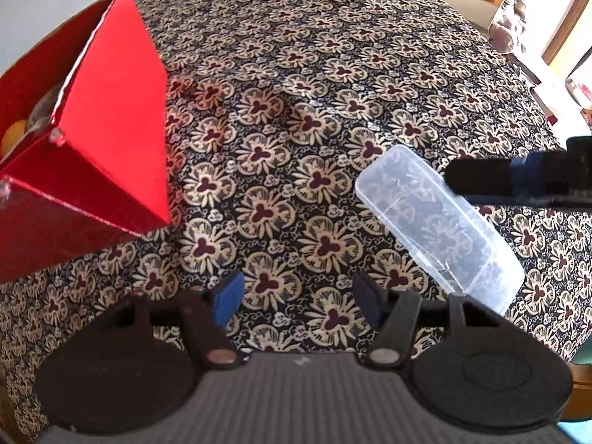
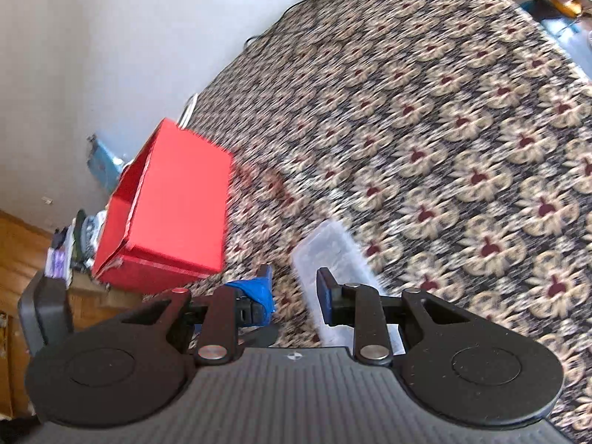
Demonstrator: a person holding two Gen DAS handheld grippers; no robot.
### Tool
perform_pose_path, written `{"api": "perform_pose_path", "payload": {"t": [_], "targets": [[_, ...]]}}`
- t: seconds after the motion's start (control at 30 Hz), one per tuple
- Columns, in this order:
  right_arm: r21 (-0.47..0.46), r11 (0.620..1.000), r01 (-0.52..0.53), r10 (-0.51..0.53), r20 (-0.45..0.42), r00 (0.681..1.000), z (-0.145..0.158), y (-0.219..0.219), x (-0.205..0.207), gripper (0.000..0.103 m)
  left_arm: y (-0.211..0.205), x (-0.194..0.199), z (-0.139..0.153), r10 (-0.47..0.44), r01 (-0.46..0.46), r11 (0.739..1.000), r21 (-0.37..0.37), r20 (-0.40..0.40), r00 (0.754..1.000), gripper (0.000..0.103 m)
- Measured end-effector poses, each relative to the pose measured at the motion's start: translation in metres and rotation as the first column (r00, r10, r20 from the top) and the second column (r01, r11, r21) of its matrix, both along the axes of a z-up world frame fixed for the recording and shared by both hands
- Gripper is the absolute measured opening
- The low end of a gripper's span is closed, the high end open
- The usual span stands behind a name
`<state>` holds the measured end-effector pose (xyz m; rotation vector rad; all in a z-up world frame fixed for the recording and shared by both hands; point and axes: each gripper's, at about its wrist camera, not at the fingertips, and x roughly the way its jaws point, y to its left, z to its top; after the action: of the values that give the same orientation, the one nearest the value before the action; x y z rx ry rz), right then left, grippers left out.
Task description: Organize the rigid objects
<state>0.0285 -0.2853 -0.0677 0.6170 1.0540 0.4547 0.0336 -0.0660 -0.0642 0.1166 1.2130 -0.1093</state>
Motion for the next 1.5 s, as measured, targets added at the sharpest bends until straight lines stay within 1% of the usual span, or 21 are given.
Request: {"api": "perform_pose_path", "payload": {"t": [0.1,0.23,0.37,0.5,0.8,0.9,0.97,1.07,1.2,1.33,1.37,1.43,1.5], "targets": [[-0.024,0.999,0.036,-0.037,-0.027,0.999,-0.008,-0.017,0.001,0.009,-0.001,0.002,0.000,-0.010,0.010,1.000,0.004,0.000,1.000,0.064],[-0.032,0.998,0.061,-0.063,-0.071,0.995,-0.024,-0.041,-0.004,0.009,-0.001,0.004,-0.002,-0.017,0.017,1.000,0.005,-0.005,1.000,0.064],[-0.009,0.998,0.070,-0.070,-0.113,0.991,-0.036,-0.054,-0.006,0.009,-0.002,0.005,-0.004,-0.012,0.012,1.000,0.004,-0.014,1.000,0.065],[0.015,0.999,0.051,-0.048,-0.142,0.989,-0.046,-0.060,-0.008,0.011,-0.002,0.007,-0.006,-0.013,0.013,1.000,0.007,-0.023,1.000,0.065],[0.097,0.995,0.025,-0.005,-0.197,0.980,-0.056,-0.050,-0.016,0.011,0.002,0.007,-0.008,0.005,-0.005,1.000,0.014,-0.032,0.999,0.066],[0.126,0.992,0.010,0.018,-0.215,0.976,-0.056,-0.040,-0.018,0.011,0.004,0.006,-0.010,0.013,-0.013,1.000,0.014,-0.039,0.999,0.066],[0.129,0.992,0.005,0.023,-0.214,0.977,-0.055,-0.033,-0.017,0.011,0.007,0.006,-0.012,0.023,-0.023,1.000,0.022,-0.042,0.999,0.066],[0.143,0.990,0.002,0.031,-0.226,0.974,-0.056,-0.028,-0.020,0.011,0.014,0.005,-0.012,0.042,-0.040,0.998,0.040,-0.038,0.998,0.066],[0.170,0.985,0.009,0.035,-0.251,0.967,-0.060,-0.020,-0.019,0.012,0.026,0.004,-0.011,0.064,-0.063,0.997,0.039,-0.035,0.997,0.066],[0.189,0.982,0.017,0.036,-0.271,0.962,-0.060,-0.008,-0.019,0.012,0.038,0.000,-0.004,0.054,-0.054,0.998,0.034,-0.014,0.998,0.067],[0.190,0.982,0.018,0.034,-0.271,0.962,-0.060,0.002,-0.019,0.012,0.039,0.000,-0.003,0.046,-0.046,0.998,0.035,-0.013,0.999,0.067],[0.188,0.982,0.018,0.033,-0.267,0.963,-0.058,0.006,-0.017,0.012,0.039,-0.003,-0.002,0.031,-0.031,0.999,0.037,-0.012,0.999,0.067],[0.189,0.982,0.026,0.026,-0.268,0.963,-0.057,0.016,-0.015,0.012,0.040,-0.004,-0.002,0.023,-0.022,0.999,0.024,-0.016,1.000,0.067]]}}
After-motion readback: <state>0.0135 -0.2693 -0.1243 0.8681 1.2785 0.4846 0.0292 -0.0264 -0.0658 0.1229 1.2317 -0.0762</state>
